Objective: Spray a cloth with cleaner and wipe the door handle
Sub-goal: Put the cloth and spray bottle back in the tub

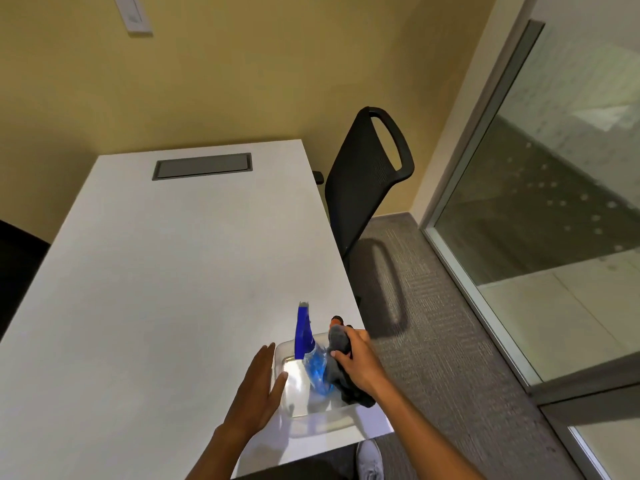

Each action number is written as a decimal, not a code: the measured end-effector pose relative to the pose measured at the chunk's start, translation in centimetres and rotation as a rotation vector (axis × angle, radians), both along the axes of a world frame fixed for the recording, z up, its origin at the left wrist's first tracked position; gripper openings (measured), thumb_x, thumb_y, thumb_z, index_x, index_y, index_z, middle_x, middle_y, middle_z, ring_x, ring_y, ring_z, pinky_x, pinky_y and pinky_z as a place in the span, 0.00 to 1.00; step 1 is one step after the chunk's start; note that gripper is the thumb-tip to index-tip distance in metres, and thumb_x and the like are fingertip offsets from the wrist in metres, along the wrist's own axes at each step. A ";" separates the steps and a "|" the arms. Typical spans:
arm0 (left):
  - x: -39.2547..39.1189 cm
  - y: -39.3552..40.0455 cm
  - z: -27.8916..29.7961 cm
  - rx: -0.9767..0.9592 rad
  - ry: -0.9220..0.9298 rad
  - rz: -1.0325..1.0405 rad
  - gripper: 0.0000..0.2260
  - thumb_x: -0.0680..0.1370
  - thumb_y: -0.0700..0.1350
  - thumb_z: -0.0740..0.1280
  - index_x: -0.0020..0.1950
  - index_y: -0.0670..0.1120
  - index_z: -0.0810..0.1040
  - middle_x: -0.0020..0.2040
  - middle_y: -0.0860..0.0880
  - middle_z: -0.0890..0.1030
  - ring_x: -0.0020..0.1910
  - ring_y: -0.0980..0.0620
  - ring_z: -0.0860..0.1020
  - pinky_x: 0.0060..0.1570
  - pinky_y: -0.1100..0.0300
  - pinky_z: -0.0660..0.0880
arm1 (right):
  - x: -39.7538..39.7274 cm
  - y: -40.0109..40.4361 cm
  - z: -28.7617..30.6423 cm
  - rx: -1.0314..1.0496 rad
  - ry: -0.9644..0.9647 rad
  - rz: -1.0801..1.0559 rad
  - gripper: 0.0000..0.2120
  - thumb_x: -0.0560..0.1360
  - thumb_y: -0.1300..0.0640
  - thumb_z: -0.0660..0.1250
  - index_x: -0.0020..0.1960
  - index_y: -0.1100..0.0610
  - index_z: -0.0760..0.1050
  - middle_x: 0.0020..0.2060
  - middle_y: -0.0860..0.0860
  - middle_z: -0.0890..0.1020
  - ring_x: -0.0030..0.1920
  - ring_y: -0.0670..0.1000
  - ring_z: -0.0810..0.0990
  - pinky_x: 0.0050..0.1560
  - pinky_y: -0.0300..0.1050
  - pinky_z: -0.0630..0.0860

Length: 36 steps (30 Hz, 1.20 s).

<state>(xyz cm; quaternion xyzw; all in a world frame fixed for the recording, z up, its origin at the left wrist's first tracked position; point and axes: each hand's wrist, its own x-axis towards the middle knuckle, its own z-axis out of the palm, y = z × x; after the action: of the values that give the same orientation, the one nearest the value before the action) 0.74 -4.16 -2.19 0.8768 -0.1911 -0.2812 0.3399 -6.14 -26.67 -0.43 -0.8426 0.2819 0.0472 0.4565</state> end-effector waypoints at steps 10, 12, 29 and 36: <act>0.0 -1.7 -0.1 -0.104 0.013 -0.034 0.26 0.80 0.48 0.66 0.74 0.56 0.57 0.73 0.51 0.71 0.67 0.51 0.75 0.64 0.60 0.73 | 0.9 1.8 -2.2 -0.317 0.171 0.076 0.24 0.76 0.58 0.65 0.70 0.46 0.64 0.65 0.53 0.69 0.62 0.56 0.71 0.61 0.51 0.74; 0.1 -1.7 -0.1 -0.107 0.019 -0.028 0.26 0.80 0.47 0.66 0.73 0.58 0.57 0.72 0.50 0.72 0.66 0.51 0.76 0.64 0.58 0.74 | 0.9 2.1 -2.5 -0.335 0.175 0.094 0.22 0.77 0.59 0.62 0.70 0.49 0.65 0.64 0.55 0.71 0.62 0.57 0.71 0.62 0.51 0.71; 0.1 -2.2 -0.1 -0.097 -0.030 -0.123 0.28 0.81 0.56 0.58 0.77 0.57 0.49 0.80 0.52 0.57 0.78 0.51 0.61 0.74 0.57 0.63 | 1.6 3.2 -2.6 -0.249 0.270 0.276 0.24 0.75 0.54 0.67 0.70 0.49 0.67 0.70 0.55 0.65 0.70 0.60 0.64 0.68 0.57 0.66; 0.2 -1.7 -0.9 -0.069 -0.077 -0.074 0.27 0.83 0.50 0.60 0.74 0.60 0.47 0.80 0.52 0.56 0.79 0.51 0.59 0.75 0.56 0.60 | -0.4 0.8 1.6 -0.016 0.076 0.241 0.40 0.65 0.52 0.78 0.72 0.44 0.64 0.70 0.46 0.68 0.69 0.51 0.68 0.70 0.48 0.69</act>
<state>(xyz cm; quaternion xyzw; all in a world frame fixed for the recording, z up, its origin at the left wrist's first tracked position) 0.96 -5.83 -3.10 0.8671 -0.2458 -0.2531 0.3516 -6.57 -25.89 1.19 -0.8715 0.1959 0.1313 0.4300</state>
